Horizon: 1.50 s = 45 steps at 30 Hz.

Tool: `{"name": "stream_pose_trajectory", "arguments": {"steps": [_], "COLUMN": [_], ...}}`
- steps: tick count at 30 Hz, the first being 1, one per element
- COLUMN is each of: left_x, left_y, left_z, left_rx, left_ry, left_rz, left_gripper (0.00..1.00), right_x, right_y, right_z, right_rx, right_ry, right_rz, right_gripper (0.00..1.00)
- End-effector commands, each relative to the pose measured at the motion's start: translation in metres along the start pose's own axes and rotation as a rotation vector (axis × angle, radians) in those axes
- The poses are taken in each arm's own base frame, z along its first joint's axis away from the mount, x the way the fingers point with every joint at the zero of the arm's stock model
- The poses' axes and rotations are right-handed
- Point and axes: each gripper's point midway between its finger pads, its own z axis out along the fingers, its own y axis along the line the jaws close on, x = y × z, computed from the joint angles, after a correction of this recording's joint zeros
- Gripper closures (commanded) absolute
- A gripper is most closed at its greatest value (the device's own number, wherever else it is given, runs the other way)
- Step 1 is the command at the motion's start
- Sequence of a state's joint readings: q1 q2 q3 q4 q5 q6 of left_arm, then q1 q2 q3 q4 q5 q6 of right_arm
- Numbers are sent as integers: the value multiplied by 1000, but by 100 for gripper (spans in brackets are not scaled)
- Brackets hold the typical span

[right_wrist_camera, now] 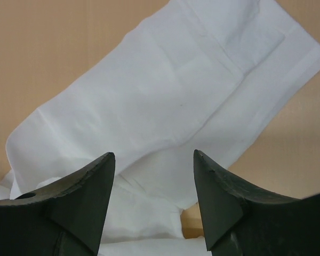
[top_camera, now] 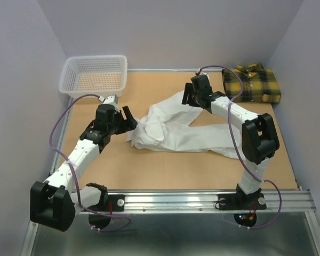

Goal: Fold and stack the long sleeve shirts
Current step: Flatten the shirt out

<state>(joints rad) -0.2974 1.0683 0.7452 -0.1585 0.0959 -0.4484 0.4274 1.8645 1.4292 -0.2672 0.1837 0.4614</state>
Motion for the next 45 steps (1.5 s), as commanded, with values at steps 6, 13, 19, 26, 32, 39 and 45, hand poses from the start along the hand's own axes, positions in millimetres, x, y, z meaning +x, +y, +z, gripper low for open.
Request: {"name": "stream_pose_trajectory", "arguments": {"steps": [6, 13, 19, 26, 32, 39, 45], "left_x": [-57, -56, -52, -30, -12, -34, -75], "left_y": [-43, -51, -45, -56, -66, -82, -130], "left_z": [56, 133, 182, 203, 210, 204, 165], "left_rx": [64, 39, -15, 7, 41, 63, 144], "left_ry": [14, 137, 183, 244, 290, 184, 2], "left_rz": [51, 45, 45, 64, 67, 173, 405], "left_gripper": [16, 16, 22, 34, 49, 100, 100], "right_x": [-29, -5, 11, 22, 23, 23, 17], "right_y": [14, -2, -13, -27, -35, -39, -42], "right_z": [-50, -111, -145, -161, -166, -169, -176], "right_rx": [-58, -111, -145, -129, -100, -83, -73], "right_ry": [-129, -144, -161, -168, -173, -174, -198], "right_rz": [16, 59, 97, 108, 90, 79, 76], "right_gripper": [27, 17, 16, 16, 16, 16, 16]}}
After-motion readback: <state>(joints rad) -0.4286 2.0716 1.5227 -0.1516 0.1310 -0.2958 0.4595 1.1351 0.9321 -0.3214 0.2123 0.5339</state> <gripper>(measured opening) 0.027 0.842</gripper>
